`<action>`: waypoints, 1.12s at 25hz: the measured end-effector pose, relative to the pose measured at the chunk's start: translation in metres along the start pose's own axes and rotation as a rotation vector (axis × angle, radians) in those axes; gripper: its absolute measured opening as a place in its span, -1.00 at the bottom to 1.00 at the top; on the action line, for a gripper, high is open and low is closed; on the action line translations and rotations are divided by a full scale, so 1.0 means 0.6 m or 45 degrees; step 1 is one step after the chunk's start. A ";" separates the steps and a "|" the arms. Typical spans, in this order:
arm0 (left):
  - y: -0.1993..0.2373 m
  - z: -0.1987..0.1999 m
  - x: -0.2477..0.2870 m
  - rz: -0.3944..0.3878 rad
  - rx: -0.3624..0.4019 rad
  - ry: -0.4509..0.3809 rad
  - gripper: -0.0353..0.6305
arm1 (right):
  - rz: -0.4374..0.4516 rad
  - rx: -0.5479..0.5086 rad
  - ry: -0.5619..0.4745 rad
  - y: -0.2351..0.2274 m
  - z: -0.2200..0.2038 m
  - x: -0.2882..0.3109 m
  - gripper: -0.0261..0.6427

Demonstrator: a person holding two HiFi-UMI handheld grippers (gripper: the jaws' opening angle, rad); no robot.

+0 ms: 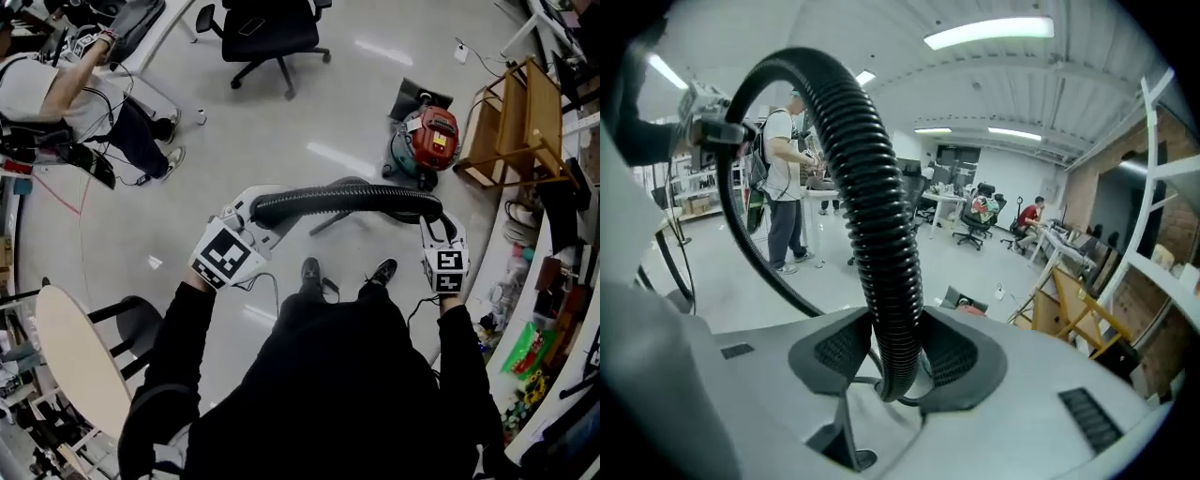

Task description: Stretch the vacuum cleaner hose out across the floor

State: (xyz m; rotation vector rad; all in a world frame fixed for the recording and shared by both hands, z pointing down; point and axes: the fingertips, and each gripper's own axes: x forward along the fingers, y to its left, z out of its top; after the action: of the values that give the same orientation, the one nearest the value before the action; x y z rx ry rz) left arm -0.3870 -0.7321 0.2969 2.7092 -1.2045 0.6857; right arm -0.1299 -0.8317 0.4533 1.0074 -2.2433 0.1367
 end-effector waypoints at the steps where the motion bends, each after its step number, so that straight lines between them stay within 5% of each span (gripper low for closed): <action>1: 0.014 -0.038 -0.017 0.030 -0.074 -0.008 -0.65 | -0.035 -0.022 -0.009 0.009 0.025 -0.014 -0.39; 5: 0.009 -0.198 -0.039 0.097 -0.291 0.047 -0.65 | -0.224 -0.174 -0.027 0.018 0.112 -0.096 -0.40; 10: -0.090 -0.299 -0.010 0.115 -0.269 0.185 -0.62 | -0.484 -0.433 -0.119 0.000 0.184 -0.221 -0.40; 11: -0.104 -0.311 -0.006 0.163 -0.255 0.222 -0.51 | -0.517 -0.487 -0.125 0.000 0.194 -0.245 -0.40; 13: -0.135 -0.326 -0.004 0.260 -0.198 0.308 0.15 | -0.559 -0.588 -0.137 0.001 0.204 -0.287 -0.40; 16: -0.205 -0.289 -0.027 0.313 -0.174 0.322 0.32 | -0.558 -0.780 -0.154 0.015 0.184 -0.330 -0.40; 19: -0.277 -0.112 -0.039 0.320 -0.113 0.121 0.32 | -0.537 -0.950 -0.217 0.022 0.136 -0.363 -0.40; 21: -0.332 0.022 -0.008 0.298 0.061 0.021 0.32 | -0.530 -0.977 -0.295 0.018 0.112 -0.388 -0.40; 23: -0.380 0.110 0.045 0.320 0.366 0.017 0.33 | -0.523 -0.971 -0.356 0.014 0.101 -0.415 -0.40; 26: -0.409 0.168 0.126 0.456 0.880 0.117 0.41 | -0.503 -0.953 -0.392 0.018 0.080 -0.450 -0.41; 28: -0.424 0.174 0.178 0.436 1.060 0.178 0.41 | -0.492 -0.941 -0.389 0.027 0.061 -0.475 -0.43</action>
State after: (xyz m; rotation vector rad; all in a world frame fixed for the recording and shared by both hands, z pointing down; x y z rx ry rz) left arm -0.1019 -0.6591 0.2734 2.9639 -1.6403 1.7238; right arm -0.0238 -0.6540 0.2534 1.0440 -2.0264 -0.9956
